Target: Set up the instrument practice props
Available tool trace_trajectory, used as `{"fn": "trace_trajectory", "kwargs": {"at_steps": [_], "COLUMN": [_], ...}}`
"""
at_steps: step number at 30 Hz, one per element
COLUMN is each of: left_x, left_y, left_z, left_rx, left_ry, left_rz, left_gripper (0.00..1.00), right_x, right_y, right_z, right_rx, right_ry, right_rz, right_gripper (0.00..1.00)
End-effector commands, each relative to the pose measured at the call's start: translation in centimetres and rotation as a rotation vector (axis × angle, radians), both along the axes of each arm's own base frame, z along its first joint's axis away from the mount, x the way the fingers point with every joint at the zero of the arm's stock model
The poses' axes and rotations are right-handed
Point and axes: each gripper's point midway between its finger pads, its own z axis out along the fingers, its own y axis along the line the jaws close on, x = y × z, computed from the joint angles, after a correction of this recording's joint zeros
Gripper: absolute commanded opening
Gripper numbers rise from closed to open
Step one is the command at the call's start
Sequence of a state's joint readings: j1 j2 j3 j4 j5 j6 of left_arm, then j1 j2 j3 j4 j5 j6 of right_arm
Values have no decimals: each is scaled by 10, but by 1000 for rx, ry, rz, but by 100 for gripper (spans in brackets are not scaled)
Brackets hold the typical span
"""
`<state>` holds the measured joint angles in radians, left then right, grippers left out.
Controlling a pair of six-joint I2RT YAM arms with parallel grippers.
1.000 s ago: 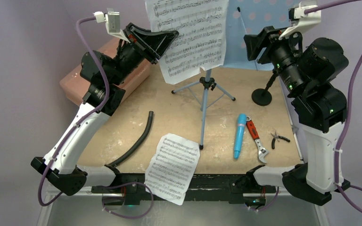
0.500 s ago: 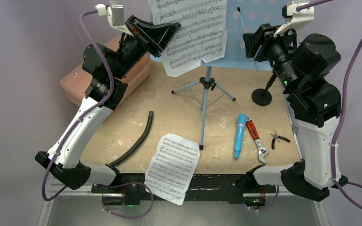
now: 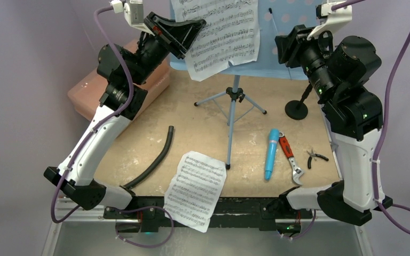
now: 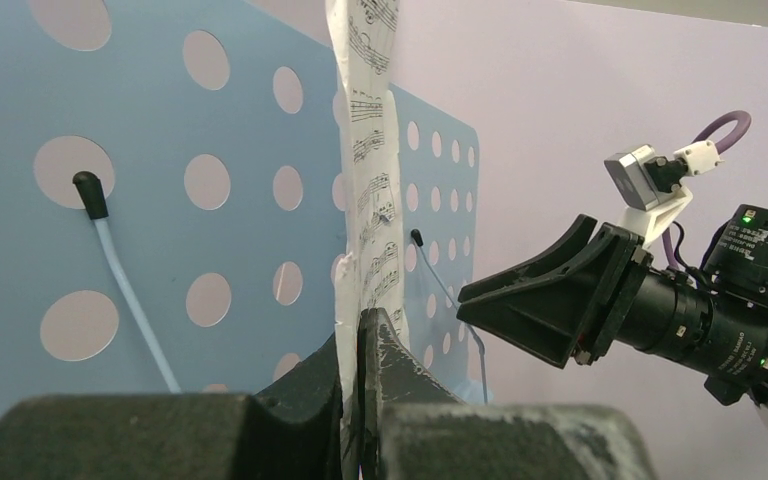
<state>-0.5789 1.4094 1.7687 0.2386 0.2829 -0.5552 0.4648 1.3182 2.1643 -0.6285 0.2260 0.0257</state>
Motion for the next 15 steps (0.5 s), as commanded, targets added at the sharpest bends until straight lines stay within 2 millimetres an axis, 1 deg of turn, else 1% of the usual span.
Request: {"fn": "trace_trajectory", "kwargs": {"at_steps": [1,4,12,15], "left_x": [-6,-6,-7,-7], "left_y": [5,4,3,3], "left_z": [20,20,20,20], "left_rx": [-18,-16,-4,-4], "left_ry": [-61,-64,-85,-87], "left_rz": [16,15,17,15], "left_gripper": [0,0,0,0], "right_x": [6,9,12,8], "right_y": [3,6,9,8], "right_z": [10,8,9,13], "right_rx": [15,13,10,15], "right_ry": [-41,-38,-52,-73], "right_rz": [1,9,12,17], "right_gripper": [45,44,26,18]}}
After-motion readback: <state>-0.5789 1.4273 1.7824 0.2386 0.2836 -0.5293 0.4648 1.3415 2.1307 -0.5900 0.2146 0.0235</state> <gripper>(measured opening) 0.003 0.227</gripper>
